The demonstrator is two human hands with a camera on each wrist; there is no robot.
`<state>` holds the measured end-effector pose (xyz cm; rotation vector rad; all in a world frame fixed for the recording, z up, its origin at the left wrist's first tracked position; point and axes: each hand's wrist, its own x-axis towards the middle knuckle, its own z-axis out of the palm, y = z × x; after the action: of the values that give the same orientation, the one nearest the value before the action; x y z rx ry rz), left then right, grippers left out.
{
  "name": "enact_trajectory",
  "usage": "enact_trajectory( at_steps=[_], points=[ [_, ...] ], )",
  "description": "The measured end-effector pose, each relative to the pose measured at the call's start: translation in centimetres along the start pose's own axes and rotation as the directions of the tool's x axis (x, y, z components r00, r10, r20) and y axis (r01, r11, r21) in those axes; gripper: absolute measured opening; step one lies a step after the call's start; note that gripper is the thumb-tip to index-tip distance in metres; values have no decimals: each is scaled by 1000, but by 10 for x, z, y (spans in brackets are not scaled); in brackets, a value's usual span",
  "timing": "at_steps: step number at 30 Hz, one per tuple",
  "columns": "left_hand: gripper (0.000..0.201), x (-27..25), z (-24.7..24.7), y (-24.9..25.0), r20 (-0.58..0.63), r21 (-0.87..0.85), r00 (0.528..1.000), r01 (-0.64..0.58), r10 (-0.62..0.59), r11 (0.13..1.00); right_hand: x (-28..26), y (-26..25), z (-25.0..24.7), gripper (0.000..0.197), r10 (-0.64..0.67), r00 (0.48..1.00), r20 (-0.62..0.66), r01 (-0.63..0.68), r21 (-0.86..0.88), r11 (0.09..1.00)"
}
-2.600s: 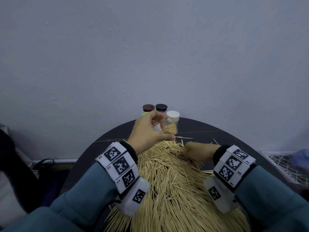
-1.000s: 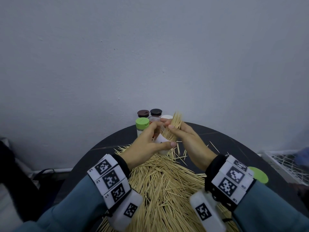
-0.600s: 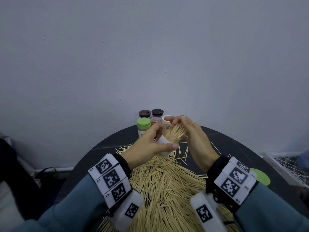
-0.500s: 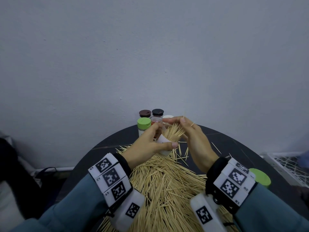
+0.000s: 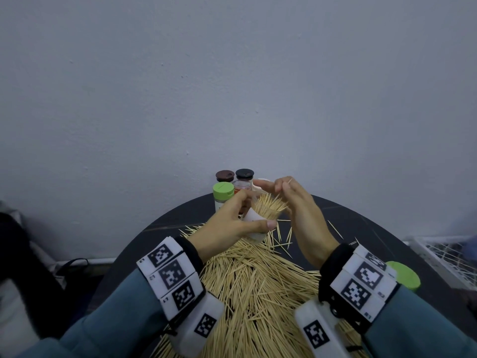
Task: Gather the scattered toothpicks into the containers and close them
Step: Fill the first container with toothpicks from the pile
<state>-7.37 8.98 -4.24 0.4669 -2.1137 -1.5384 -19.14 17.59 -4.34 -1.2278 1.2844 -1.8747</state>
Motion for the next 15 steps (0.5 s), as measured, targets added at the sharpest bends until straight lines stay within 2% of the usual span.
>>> enact_trajectory(
  at_steps=[3,8,10,13,15],
  points=[
    [48,0,-2,-1,-16,1,1000,-11,11,1000,-1,6,3,44,56,998,33,-54,-66,996],
    [56,2,-5,-1,-17,-5,1000,-3,3,1000,1,2,-1,41,56,998,-14,-57,-105,993],
    [59,2,-5,-1,-15,-11,1000,-7,7,1000,2,3,-3,35,74,997,-9,-75,-87,993],
    [51,2,-5,-1,-21,-17,1000,-10,10,1000,2,8,-3,16,113,993,-22,-114,-29,993],
    [50,2,-5,-1,-20,-21,1000,-9,9,1000,1,8,-2,14,134,990,-34,-135,-8,991]
  ],
)
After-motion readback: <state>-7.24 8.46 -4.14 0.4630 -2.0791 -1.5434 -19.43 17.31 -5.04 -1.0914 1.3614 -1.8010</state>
